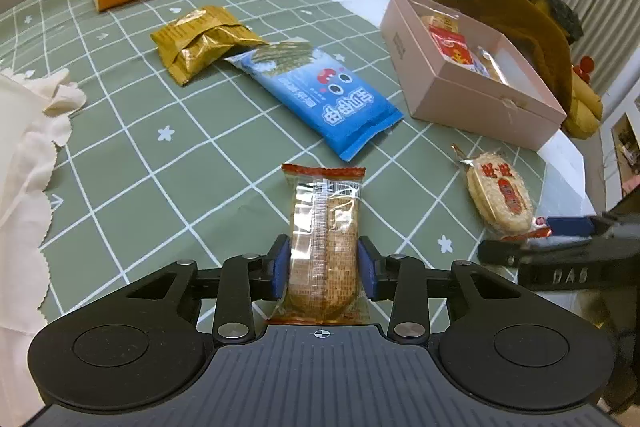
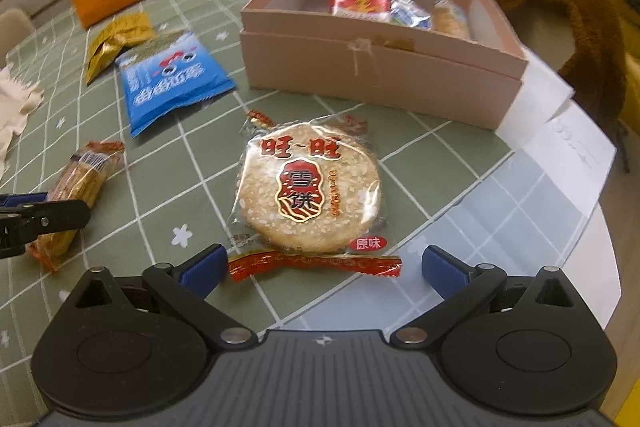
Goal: Organize snacks
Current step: 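Open the right gripper to set the rice cracker on the table, then grasp the yellow packet with the right gripper while left holds the brown bar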
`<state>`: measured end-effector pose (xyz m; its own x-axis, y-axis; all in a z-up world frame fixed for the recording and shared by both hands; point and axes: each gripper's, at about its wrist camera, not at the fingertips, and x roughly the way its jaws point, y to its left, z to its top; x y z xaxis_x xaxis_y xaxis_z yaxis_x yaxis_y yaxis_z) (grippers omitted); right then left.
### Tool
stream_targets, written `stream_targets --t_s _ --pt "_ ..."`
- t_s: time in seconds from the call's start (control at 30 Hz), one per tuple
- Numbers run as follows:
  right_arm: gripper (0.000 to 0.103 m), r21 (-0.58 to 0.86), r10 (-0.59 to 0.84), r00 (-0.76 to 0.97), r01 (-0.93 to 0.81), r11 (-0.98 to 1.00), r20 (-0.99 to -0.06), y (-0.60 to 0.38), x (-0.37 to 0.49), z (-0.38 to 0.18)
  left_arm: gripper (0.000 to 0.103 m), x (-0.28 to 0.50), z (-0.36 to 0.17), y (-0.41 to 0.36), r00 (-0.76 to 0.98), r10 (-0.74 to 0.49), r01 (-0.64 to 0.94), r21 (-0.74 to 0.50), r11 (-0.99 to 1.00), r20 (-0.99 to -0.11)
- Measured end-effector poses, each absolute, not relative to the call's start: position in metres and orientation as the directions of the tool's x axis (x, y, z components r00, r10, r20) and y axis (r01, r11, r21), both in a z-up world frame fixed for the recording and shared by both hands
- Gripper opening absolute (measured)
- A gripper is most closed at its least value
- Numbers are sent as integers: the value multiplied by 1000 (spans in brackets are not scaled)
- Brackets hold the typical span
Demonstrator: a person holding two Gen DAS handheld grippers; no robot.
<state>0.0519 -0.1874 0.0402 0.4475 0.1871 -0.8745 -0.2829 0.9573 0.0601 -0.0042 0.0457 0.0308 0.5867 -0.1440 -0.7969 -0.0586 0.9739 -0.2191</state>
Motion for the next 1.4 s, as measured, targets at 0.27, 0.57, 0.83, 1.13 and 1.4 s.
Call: stream_targets --t_s 0.27,0.57,0.83,1.13,1.4 --pt "102 127 247 479 -270 955 -842 -142 110 109 40 -24 57 81 640 -54 -200 -234 951 -767" --pt "102 127 328 403 -451 884 -854 36 185 114 40 -54 75 129 636 -5 -330 -279 902 -771" --pt "101 -21 169 354 -474 880 -920 115 217 47 40 -62 64 150 641 -30 -364 -338 868 -767" --pt "87 -40 197 373 -541 840 -907 121 215 49 40 -63 51 157 632 -56 -382 -373 846 -773" --pt "83 25 271 396 -527 849 -877 87 203 91 40 -66 53 142 644 -83 -338 -380 861 -760"
